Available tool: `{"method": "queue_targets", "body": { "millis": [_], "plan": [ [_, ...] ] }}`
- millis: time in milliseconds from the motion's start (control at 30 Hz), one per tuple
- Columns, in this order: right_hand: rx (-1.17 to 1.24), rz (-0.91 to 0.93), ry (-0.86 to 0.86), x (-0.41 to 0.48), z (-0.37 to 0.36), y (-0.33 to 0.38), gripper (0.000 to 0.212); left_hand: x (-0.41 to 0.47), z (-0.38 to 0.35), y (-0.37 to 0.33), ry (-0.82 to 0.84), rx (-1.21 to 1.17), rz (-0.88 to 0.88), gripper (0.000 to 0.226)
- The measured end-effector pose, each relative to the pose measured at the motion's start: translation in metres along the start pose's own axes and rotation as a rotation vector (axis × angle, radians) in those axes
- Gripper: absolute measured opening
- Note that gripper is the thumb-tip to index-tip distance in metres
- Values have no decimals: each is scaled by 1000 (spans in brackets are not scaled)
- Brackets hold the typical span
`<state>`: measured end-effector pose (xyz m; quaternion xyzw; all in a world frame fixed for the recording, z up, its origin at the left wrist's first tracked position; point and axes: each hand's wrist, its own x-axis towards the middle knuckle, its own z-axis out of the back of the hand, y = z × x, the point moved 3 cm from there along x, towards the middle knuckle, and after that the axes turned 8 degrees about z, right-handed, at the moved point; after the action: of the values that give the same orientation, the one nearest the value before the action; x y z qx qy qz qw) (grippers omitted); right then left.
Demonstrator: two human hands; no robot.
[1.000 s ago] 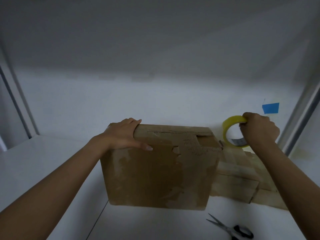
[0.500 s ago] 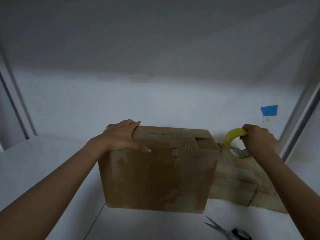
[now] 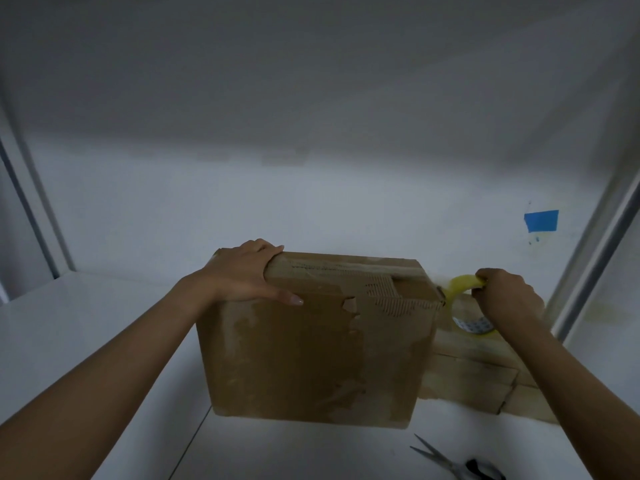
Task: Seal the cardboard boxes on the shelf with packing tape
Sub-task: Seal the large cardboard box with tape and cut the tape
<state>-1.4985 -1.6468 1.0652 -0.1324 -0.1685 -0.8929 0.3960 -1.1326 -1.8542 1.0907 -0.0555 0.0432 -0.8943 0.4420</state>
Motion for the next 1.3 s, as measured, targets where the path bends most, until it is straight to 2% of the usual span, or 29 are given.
{"method": "queue_targets", "body": {
  "millis": [133, 267, 367, 533, 667, 733, 833, 933, 1033, 1167, 1300],
  "plan": [
    [-33, 18, 41, -4, -10, 5, 21, 3, 2, 0, 58, 23, 7, 138],
    [40, 44, 56, -4, -21, 1, 22, 3, 3, -21, 143, 62, -9, 135],
    [58, 78, 86, -5, -28, 2, 7, 11, -3, -54, 179, 42, -79, 138],
    [57, 80, 106, -9, -38, 2, 6, 21, -12, -131, 139, 71, -241, 128],
    [71, 82, 73, -14, -40, -3, 25, 28, -21, -180, 118, 127, -316, 125],
    [110, 57, 86, -16, -42, -9, 28, 32, -24, -189, 119, 130, -315, 125],
    [269, 0, 45, -23, -46, -16, 36, 33, -25, -187, 89, 69, -320, 122],
    [423, 13, -37, -35, -49, -16, 29, 29, -24, -181, 71, -26, -313, 121],
    [544, -81, -76, -47, -62, -22, 18, 21, -19, -182, 60, -96, -316, 118],
    [964, -235, 65, -76, -63, -15, 10, 17, -16, -174, 64, -198, -326, 119],
    [1163, -322, 183, -93, -52, 3, 29, 15, -7, -160, 56, -279, -328, 119]
  ]
}}
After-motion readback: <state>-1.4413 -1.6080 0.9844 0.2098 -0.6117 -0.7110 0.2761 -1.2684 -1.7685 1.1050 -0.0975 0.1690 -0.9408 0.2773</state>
